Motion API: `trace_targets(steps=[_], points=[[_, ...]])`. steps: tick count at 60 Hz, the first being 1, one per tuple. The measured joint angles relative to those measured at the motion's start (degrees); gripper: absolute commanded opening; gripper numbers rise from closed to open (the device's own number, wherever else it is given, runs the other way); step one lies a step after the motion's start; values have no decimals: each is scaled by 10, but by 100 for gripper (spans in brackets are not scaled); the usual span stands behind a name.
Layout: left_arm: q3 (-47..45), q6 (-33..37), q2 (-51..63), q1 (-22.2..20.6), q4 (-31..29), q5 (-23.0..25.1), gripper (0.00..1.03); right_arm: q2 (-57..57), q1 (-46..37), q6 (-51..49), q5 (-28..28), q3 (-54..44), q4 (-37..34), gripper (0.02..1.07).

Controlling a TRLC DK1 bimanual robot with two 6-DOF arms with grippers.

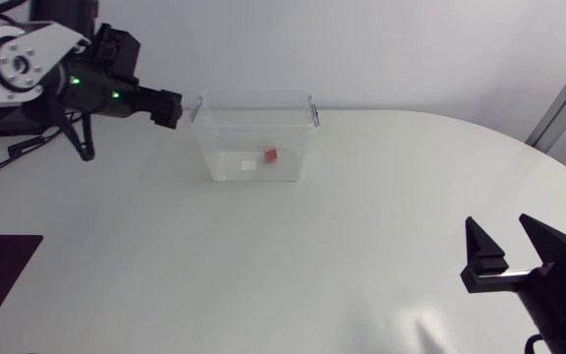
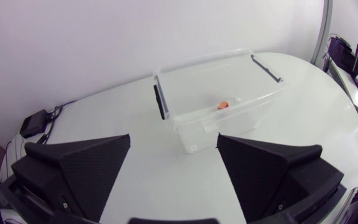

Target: Place the duplo bricks in the container

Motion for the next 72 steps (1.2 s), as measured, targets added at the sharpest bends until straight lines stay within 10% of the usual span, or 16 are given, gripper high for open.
trace_targets(steps=[35, 72], points=[[-410, 24, -516, 8, 101, -27, 100, 0, 0, 0, 0, 0, 0, 102], [-593, -28, -713, 73, 160, 7, 100, 0, 0, 7, 0, 0, 0, 102]])
